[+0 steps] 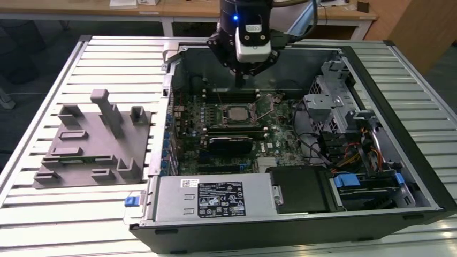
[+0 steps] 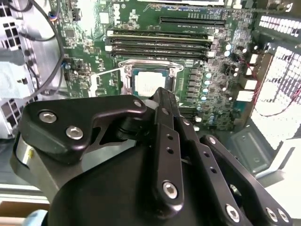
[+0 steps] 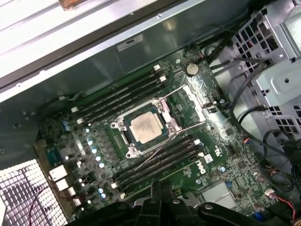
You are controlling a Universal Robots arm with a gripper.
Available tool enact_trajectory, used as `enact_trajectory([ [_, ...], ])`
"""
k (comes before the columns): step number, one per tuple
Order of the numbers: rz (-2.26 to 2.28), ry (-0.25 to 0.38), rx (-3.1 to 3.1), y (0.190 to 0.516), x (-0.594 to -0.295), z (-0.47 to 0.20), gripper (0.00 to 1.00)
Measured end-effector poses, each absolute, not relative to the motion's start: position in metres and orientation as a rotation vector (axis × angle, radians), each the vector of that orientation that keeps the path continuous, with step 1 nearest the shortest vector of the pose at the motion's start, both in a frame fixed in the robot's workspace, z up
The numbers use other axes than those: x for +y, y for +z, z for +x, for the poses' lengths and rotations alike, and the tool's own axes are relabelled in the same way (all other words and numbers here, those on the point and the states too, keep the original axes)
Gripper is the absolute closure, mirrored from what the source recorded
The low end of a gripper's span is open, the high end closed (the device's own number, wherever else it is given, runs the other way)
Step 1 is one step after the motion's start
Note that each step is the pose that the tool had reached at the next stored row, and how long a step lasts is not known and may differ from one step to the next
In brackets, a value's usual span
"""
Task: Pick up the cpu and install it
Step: 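Close the cpu cover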
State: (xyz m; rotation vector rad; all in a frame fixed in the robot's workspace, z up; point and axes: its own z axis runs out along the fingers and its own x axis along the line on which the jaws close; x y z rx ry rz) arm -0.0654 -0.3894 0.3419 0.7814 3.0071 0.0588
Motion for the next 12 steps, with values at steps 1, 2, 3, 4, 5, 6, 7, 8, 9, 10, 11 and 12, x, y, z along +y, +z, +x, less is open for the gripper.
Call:
enact_trajectory([
  [1,0.797,0.058,3.003,0.341,-0.389,-0.065,0.89],
  [2,0.809,0.058,2.999,0.34,-0.389,-0.064,0.89],
  [3,0.813,0.058,2.998,0.339,-0.387,-0.06,0.89],
  [4,0.813,0.058,2.998,0.338,-0.385,-0.057,0.89],
  [5,0.814,0.058,2.998,0.337,-0.384,-0.055,0.89],
  [6,0.815,0.058,2.998,0.336,-0.383,-0.052,0.89],
  [7,0.816,0.058,2.997,0.336,-0.383,-0.049,0.89],
  [8,0.818,0.058,2.997,0.335,-0.382,-0.046,0.89],
  [9,0.821,0.058,2.996,0.334,-0.382,-0.044,0.89],
  [10,0.827,0.058,2.994,0.333,-0.382,-0.042,0.89],
  [11,0.835,0.058,2.992,0.332,-0.381,-0.041,0.89],
  [12,0.847,0.058,2.988,0.332,-0.381,-0.04,0.89],
])
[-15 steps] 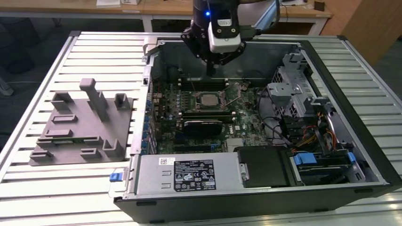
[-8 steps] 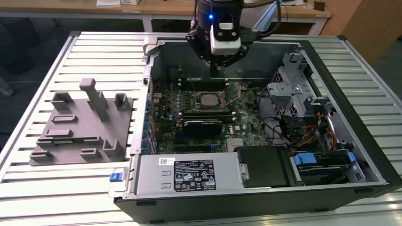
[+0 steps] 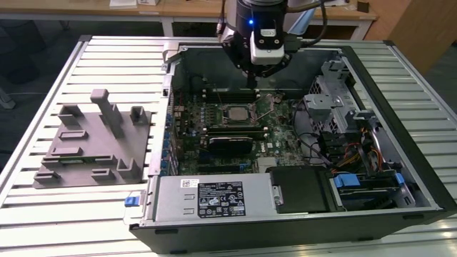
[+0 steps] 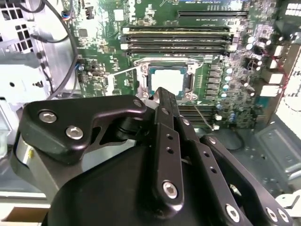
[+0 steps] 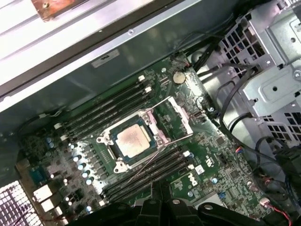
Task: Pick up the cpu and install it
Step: 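Close the cpu cover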
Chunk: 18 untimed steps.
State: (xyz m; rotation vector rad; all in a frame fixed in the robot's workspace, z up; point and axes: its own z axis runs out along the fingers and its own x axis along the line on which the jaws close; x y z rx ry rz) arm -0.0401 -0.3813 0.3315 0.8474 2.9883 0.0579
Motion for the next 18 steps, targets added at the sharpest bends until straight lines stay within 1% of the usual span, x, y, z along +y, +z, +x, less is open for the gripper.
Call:
enact_trajectory([
  [18,0.96,0.056,2.953,0.313,-0.376,-0.008,0.89],
])
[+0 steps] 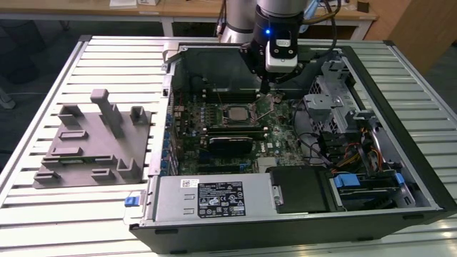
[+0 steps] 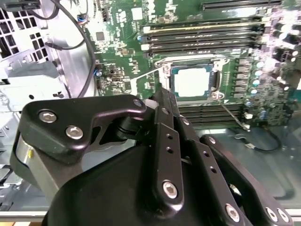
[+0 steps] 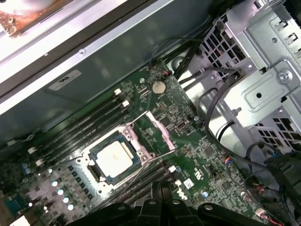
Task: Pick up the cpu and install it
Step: 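Close the cpu cover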
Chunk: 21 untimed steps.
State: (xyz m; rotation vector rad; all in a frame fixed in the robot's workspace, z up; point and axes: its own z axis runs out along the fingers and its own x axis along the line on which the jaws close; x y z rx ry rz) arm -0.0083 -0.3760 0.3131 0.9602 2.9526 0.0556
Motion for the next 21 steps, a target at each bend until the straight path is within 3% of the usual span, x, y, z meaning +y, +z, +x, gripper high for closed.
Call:
enact_trajectory([
  [21,0.976,0.055,2.947,0.282,-0.354,0.025,0.89],
])
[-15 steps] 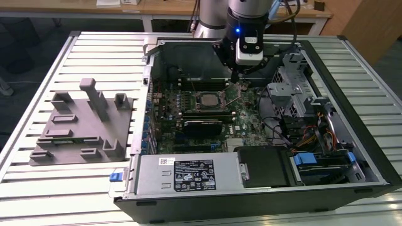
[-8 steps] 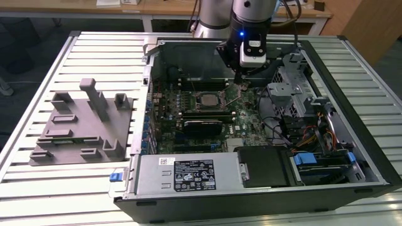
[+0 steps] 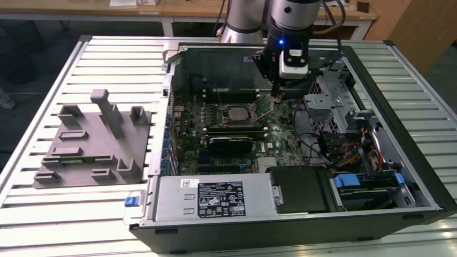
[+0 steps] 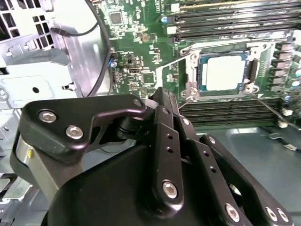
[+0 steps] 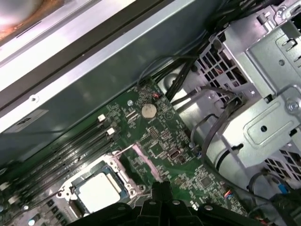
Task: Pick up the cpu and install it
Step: 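Close the cpu cover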
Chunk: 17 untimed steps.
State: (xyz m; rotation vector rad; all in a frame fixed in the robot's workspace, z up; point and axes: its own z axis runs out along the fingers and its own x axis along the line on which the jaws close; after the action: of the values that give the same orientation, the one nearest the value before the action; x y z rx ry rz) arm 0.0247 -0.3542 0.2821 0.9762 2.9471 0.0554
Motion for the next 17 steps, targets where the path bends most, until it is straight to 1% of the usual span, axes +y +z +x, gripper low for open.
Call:
enact_trajectory([
  [17,0.977,0.055,2.947,0.265,-0.342,0.049,0.89],
])
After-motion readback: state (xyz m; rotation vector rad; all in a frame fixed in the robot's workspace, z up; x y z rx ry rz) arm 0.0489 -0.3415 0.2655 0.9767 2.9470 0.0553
